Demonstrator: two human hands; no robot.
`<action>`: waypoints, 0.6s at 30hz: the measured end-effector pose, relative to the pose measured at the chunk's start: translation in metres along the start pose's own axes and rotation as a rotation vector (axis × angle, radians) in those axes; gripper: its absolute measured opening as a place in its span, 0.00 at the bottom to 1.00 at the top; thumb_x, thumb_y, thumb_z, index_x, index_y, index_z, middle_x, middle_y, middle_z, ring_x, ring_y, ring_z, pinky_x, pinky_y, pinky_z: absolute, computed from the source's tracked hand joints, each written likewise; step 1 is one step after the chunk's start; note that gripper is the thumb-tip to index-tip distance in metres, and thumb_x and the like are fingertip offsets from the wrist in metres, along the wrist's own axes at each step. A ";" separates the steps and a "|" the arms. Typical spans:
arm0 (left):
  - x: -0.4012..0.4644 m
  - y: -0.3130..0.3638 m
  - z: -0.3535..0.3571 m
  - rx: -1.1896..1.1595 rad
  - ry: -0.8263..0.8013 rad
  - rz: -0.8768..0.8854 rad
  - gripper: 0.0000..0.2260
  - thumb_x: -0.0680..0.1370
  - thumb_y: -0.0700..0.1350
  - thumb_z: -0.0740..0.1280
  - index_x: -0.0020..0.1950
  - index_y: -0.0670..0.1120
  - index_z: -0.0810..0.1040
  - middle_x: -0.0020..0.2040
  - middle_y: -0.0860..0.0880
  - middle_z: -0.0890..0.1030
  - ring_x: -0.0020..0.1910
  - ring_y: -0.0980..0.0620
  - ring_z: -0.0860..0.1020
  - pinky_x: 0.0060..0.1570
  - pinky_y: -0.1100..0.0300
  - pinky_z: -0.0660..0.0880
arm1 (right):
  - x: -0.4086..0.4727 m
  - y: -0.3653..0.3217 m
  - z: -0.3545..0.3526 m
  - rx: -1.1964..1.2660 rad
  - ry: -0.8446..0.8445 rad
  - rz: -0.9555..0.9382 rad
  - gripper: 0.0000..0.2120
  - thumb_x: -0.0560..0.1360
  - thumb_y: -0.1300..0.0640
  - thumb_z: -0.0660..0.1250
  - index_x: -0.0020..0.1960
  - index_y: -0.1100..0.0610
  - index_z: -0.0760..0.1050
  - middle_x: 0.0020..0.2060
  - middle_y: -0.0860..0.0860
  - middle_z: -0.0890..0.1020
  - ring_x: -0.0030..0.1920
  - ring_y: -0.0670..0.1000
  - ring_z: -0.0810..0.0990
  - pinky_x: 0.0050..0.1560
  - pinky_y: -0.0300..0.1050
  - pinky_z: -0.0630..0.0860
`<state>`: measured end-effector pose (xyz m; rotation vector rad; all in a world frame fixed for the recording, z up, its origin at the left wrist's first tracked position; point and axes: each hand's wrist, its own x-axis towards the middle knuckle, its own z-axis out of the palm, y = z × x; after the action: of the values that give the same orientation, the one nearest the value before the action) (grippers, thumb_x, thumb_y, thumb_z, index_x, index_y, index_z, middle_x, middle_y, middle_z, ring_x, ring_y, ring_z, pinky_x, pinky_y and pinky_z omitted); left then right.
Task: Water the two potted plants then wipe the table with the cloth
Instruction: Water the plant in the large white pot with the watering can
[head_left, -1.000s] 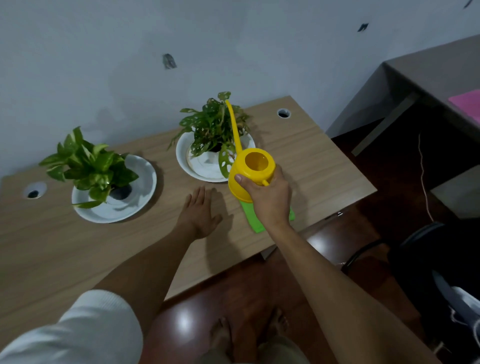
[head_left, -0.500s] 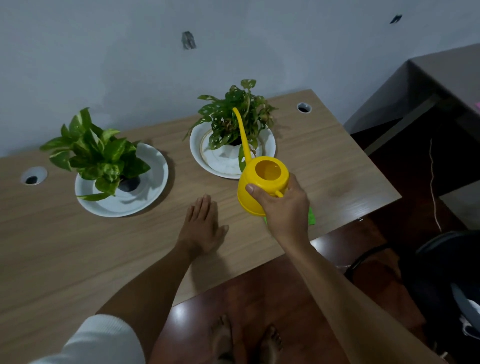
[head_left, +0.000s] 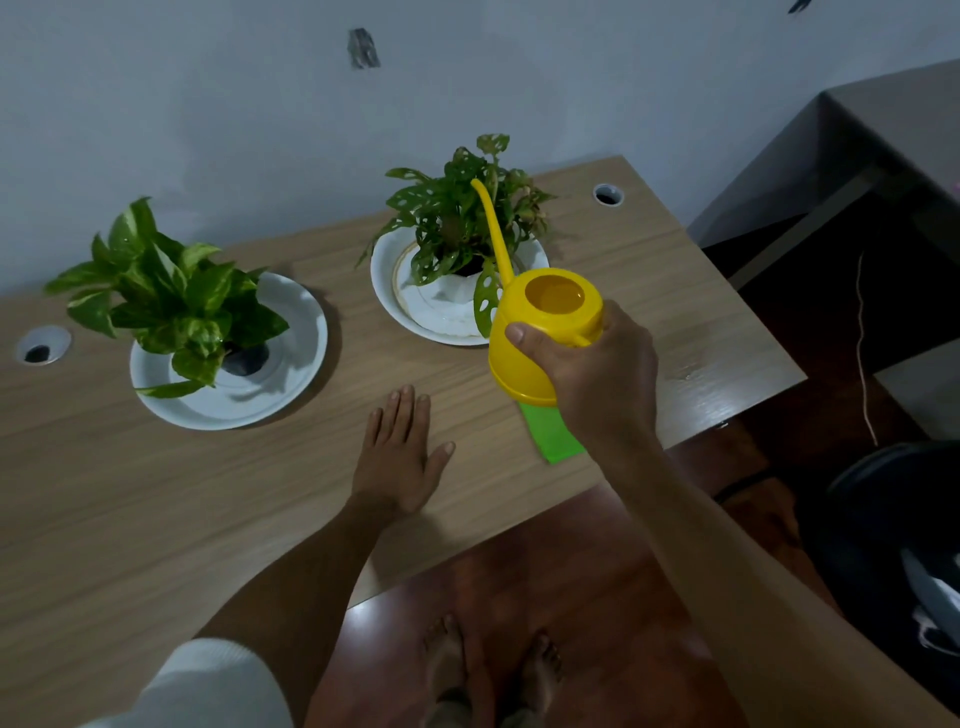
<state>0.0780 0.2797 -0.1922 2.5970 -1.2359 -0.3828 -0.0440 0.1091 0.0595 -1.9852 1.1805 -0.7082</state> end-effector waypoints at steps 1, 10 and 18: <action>0.000 0.000 0.000 0.002 0.004 0.002 0.36 0.84 0.66 0.47 0.85 0.47 0.47 0.85 0.44 0.45 0.84 0.46 0.41 0.81 0.47 0.38 | 0.003 -0.003 -0.002 -0.010 0.003 -0.009 0.31 0.65 0.36 0.81 0.57 0.57 0.80 0.50 0.51 0.85 0.50 0.54 0.82 0.51 0.46 0.76; -0.001 0.000 -0.002 -0.025 -0.008 -0.003 0.36 0.84 0.66 0.47 0.85 0.47 0.46 0.86 0.44 0.44 0.84 0.47 0.40 0.81 0.47 0.38 | 0.016 -0.017 -0.009 -0.046 -0.006 -0.008 0.32 0.65 0.35 0.81 0.58 0.57 0.82 0.52 0.52 0.86 0.53 0.55 0.84 0.54 0.49 0.78; 0.000 0.002 -0.004 -0.042 -0.013 -0.017 0.36 0.84 0.66 0.48 0.85 0.47 0.46 0.86 0.45 0.43 0.84 0.47 0.40 0.81 0.48 0.38 | 0.016 -0.025 -0.010 -0.022 -0.036 -0.008 0.33 0.65 0.33 0.79 0.58 0.57 0.82 0.53 0.54 0.86 0.54 0.56 0.84 0.55 0.51 0.80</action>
<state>0.0783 0.2788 -0.1876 2.5751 -1.1976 -0.4245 -0.0321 0.1002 0.0865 -2.0140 1.1642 -0.6630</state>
